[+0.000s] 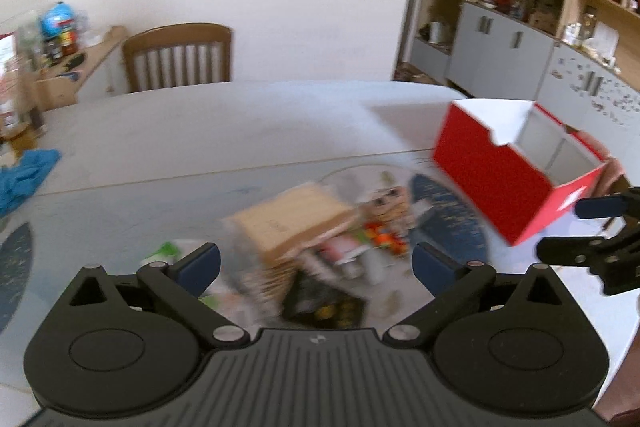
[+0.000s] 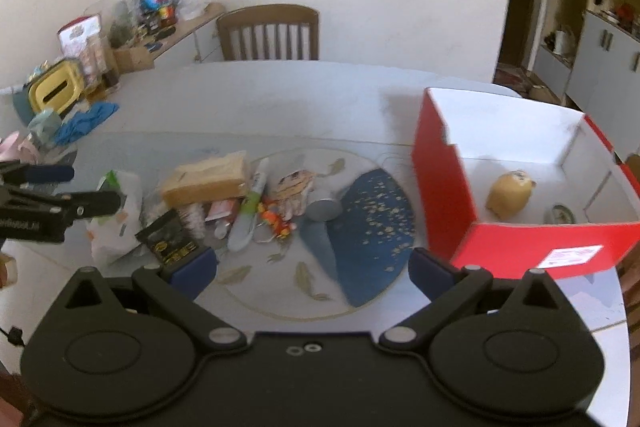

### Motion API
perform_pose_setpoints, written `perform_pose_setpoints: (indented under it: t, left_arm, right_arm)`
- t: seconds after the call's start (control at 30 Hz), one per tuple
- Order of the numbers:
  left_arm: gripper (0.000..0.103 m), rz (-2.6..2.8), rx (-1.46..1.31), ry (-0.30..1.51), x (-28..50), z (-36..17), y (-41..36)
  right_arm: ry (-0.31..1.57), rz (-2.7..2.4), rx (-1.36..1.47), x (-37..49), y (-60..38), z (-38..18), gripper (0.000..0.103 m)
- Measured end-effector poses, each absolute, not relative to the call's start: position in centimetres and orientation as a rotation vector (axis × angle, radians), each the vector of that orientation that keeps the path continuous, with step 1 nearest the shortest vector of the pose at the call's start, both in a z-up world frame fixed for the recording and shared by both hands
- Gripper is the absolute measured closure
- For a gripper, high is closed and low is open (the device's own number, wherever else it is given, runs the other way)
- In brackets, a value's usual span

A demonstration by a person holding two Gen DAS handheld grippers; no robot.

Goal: Organize objects
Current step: 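Withdraw both tools from the box back over the table clutter, then grasp white-green plastic bag with left tool while right tool grasps black snack packet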

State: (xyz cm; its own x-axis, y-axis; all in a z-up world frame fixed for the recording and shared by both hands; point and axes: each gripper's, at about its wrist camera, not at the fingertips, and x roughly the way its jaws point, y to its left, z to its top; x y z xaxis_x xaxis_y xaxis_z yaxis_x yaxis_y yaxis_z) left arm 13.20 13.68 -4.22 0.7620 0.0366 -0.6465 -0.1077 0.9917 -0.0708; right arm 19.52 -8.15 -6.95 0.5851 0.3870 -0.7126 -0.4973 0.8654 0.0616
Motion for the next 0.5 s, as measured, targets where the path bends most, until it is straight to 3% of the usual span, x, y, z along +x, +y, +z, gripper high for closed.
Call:
perform_pose_setpoints:
  t: [0.5]
  left_arm:
    - [0.001, 0.197, -0.139, 0.815, 12.9, -8.7, 19.9]
  right_arm:
    - [0.873, 0.644, -0.296, 18.5, 0.3, -10.7, 0.001]
